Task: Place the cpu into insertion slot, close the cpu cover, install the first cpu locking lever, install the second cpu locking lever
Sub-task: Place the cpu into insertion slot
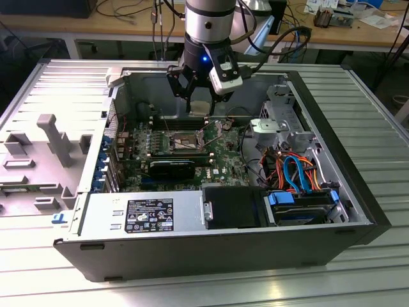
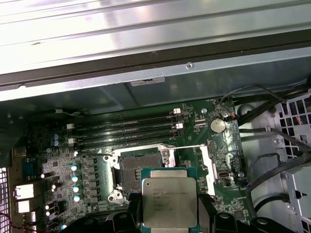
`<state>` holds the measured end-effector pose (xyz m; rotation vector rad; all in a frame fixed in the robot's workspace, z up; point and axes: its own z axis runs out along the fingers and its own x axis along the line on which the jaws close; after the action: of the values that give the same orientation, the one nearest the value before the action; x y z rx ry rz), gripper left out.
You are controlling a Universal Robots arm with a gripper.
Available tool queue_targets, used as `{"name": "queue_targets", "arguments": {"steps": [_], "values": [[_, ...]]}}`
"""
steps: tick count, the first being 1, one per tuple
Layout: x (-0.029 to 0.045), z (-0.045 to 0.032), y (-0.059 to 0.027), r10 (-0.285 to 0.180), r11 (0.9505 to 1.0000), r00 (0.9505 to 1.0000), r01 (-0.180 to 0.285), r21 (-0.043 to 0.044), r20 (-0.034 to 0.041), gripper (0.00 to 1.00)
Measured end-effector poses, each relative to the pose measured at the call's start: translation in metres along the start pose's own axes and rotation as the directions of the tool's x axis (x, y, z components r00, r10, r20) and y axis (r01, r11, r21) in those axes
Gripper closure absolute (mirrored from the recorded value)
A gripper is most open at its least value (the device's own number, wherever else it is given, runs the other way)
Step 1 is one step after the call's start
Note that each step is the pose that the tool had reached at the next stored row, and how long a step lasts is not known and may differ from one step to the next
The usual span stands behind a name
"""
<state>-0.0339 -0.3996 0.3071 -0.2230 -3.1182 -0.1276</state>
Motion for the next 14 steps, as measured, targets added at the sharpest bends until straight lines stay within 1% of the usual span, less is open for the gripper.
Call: {"name": "queue_targets", "arguments": {"steps": [14], "values": [[0.0, 0.0004, 0.0, 0.013, 0.9999, 0.9999, -0.013, 0.0023, 0.0015, 0.45]]}}
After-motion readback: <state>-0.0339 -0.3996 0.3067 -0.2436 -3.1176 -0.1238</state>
